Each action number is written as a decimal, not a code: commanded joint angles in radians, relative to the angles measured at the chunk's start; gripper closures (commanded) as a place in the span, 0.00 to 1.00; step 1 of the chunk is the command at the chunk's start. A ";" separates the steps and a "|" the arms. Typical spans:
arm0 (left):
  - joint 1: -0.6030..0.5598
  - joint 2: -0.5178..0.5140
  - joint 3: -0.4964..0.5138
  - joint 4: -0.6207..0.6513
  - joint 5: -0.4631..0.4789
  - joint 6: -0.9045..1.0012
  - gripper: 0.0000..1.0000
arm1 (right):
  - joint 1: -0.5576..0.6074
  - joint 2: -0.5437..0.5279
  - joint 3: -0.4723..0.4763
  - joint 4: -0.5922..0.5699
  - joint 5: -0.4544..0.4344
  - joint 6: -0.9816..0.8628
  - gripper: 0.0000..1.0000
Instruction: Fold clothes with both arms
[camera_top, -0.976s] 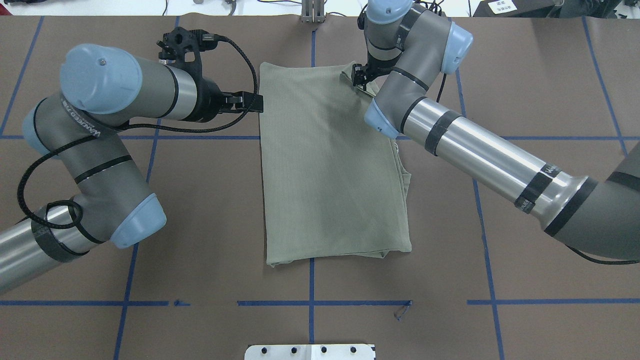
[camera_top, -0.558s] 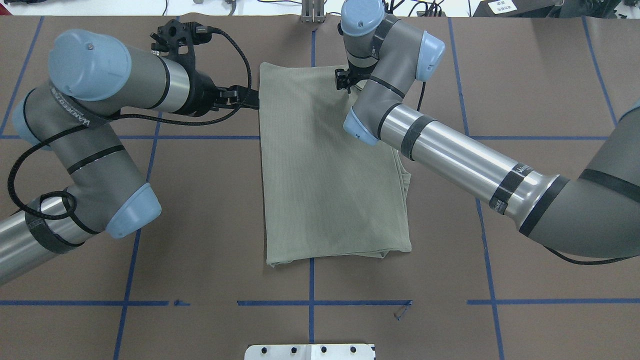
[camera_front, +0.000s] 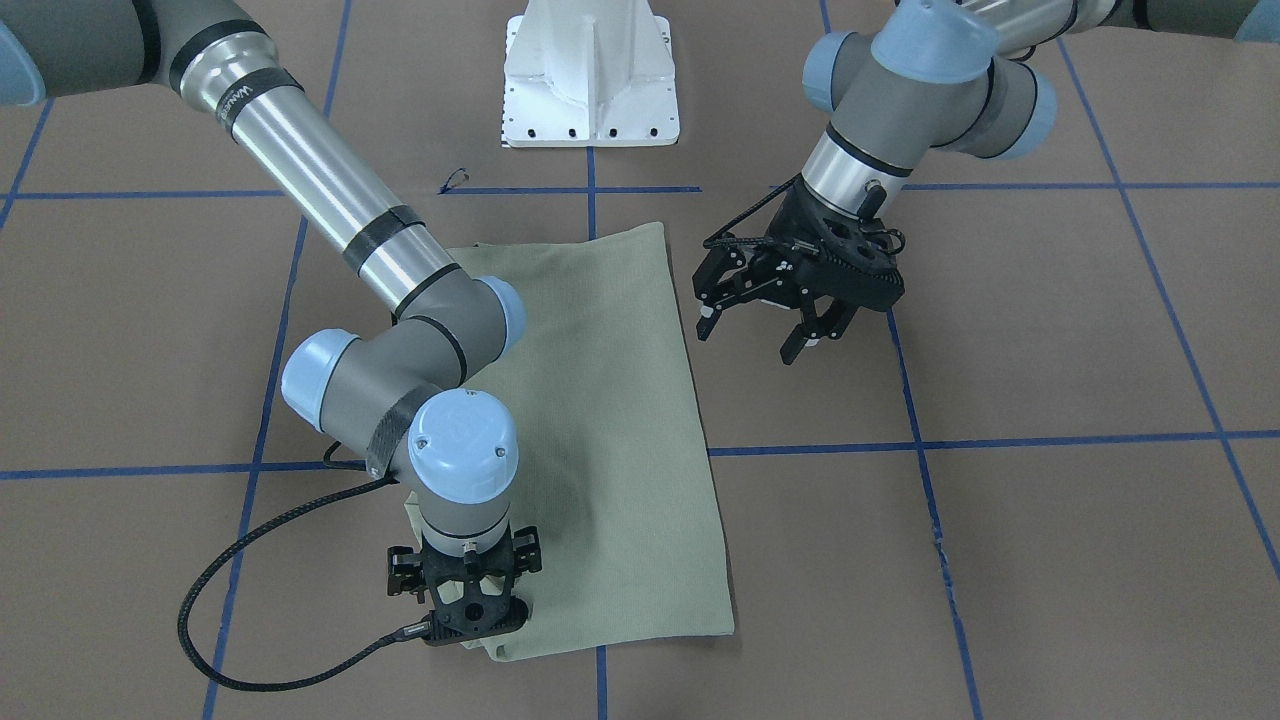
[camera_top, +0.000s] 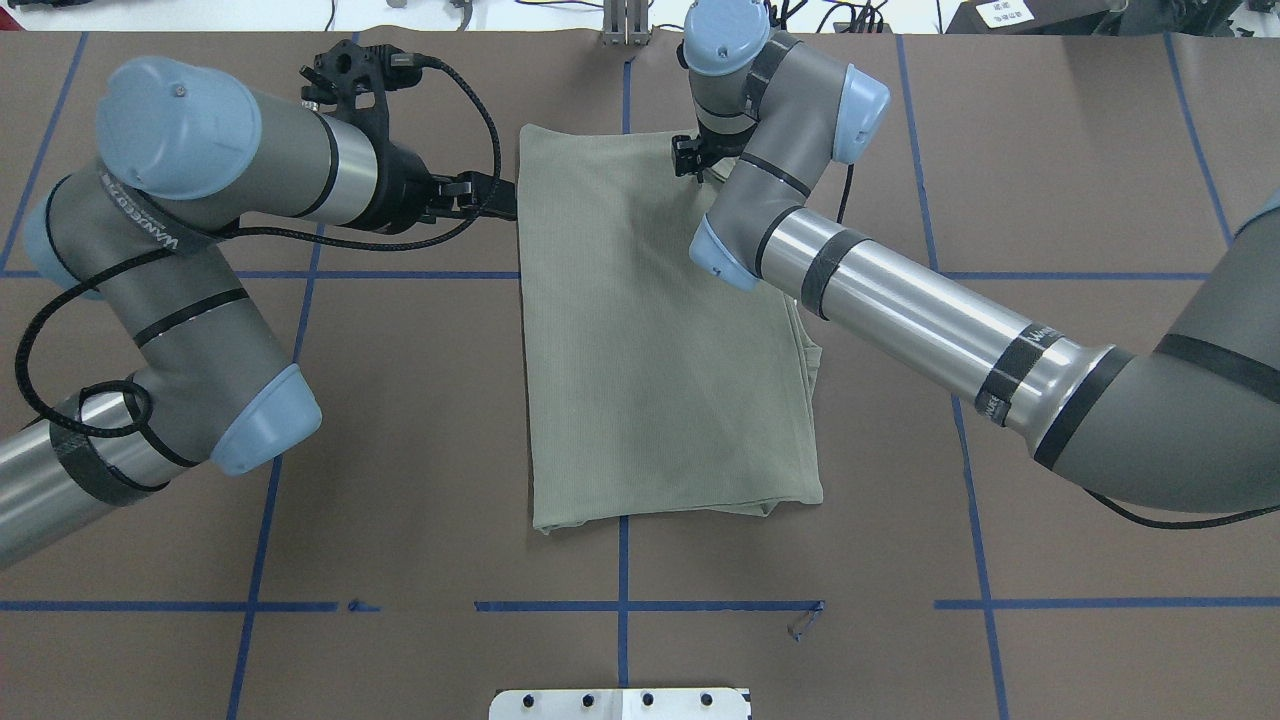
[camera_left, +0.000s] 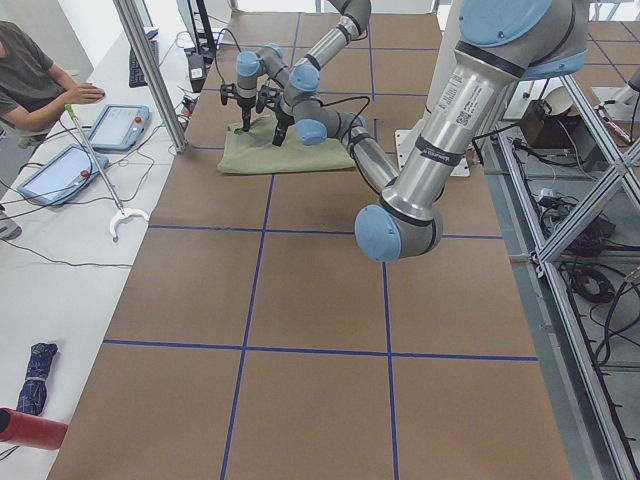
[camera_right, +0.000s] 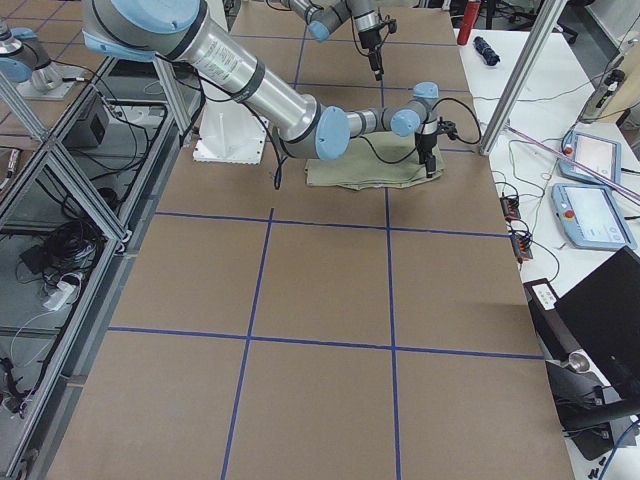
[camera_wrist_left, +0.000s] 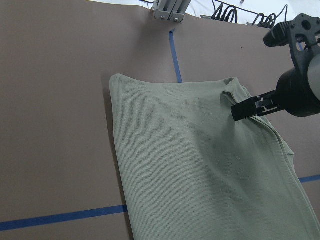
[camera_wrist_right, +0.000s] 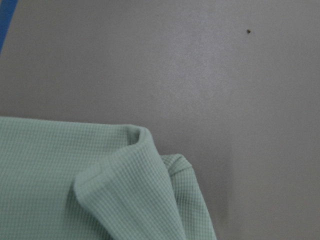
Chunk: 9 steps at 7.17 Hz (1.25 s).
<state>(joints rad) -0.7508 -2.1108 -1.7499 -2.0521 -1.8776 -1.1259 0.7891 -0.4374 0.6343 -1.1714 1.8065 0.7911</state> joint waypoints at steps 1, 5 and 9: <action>0.002 -0.001 0.013 -0.006 -0.002 0.000 0.00 | 0.025 -0.006 -0.001 0.001 -0.001 0.000 0.00; 0.002 -0.001 0.007 -0.005 -0.003 -0.002 0.00 | 0.100 -0.047 0.001 0.001 0.025 -0.024 0.00; 0.074 -0.012 0.004 -0.009 -0.037 -0.186 0.00 | 0.133 -0.290 0.553 -0.266 0.271 -0.013 0.00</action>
<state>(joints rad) -0.7164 -2.1214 -1.7442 -2.0553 -1.8907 -1.1965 0.9139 -0.5952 0.9134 -1.2849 1.9904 0.7763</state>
